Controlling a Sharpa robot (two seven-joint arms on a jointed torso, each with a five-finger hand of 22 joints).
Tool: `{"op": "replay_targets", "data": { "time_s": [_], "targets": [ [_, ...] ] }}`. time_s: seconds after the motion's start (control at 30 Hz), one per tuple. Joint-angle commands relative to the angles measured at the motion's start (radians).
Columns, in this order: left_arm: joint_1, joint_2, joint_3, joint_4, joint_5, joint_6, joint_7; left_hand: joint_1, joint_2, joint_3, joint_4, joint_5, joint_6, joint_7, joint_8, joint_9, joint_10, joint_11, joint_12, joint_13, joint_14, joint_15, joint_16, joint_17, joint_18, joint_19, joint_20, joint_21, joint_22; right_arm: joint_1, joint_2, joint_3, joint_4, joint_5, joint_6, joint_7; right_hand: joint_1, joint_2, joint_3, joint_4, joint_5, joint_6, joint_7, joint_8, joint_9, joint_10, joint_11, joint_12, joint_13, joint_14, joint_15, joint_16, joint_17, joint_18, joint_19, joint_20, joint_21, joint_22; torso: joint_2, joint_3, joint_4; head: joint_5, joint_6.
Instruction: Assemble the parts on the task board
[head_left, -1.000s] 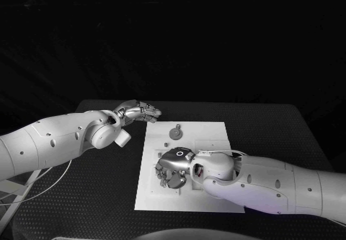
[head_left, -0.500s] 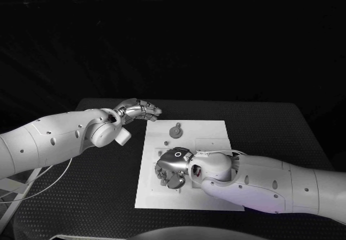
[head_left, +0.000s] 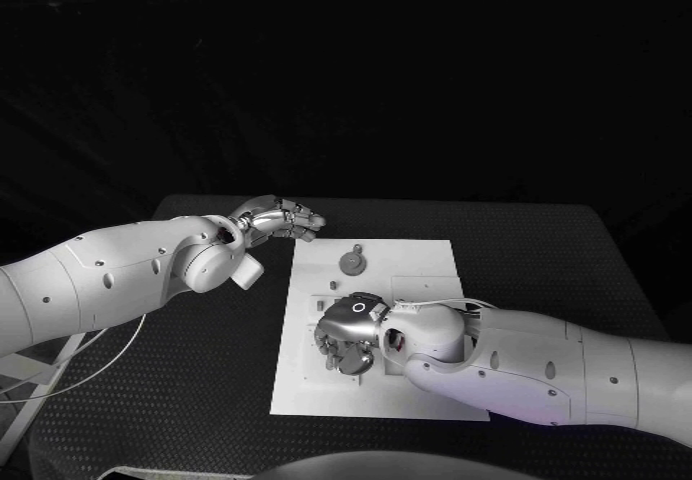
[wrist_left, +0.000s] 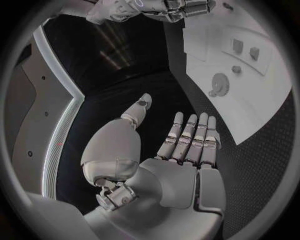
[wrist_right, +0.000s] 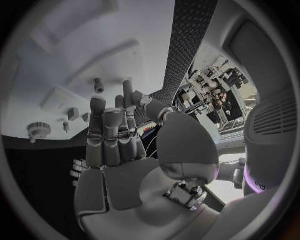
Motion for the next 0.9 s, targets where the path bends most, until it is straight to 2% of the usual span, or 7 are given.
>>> {"op": "replay_targets", "data": {
  "time_s": [0.03, 0.9],
  "targets": [
    [0.001, 0.001, 0.001, 0.003, -0.001, 0.005, 0.006, 0.001, -0.002, 0.001, -0.001, -0.003, 0.007, 0.065, 0.007, -0.001, 0.001, 0.003, 0.0, 0.0, -0.005, 0.001, -0.003, 0.001, -0.008, 0.003, 0.0, -0.003, -0.001, -0.003, 0.0, -0.002, -0.003, -0.028, 0.025, -0.008, 0.002, 0.009, 0.002, -0.002, 0.004, 0.006, -0.002, 0.003, 0.01, 0.031, -0.006, 0.004, 0.001, -0.011, -0.007, 0.007, -0.002, 0.015, -0.003, -0.002, 0.005, 0.023, 0.0, -0.0001, 0.0001, 0.0, -0.001],
    [0.001, 0.002, 0.001, 0.002, -0.001, 0.008, 0.004, 0.001, -0.002, 0.001, -0.001, -0.003, 0.007, 0.065, 0.007, -0.002, 0.0, 0.004, 0.0, 0.0, -0.004, 0.002, -0.003, 0.002, -0.008, 0.003, 0.0, -0.002, -0.001, -0.013, 0.011, -0.006, -0.022, -0.031, 0.037, -0.003, 0.0, 0.01, 0.003, -0.003, 0.004, 0.005, -0.001, 0.002, 0.011, 0.031, -0.006, 0.002, 0.004, -0.013, -0.007, 0.008, -0.002, 0.015, -0.006, -0.002, 0.006, 0.023, 0.0, -0.0003, 0.0009, 0.0, -0.004]
  ]
}}
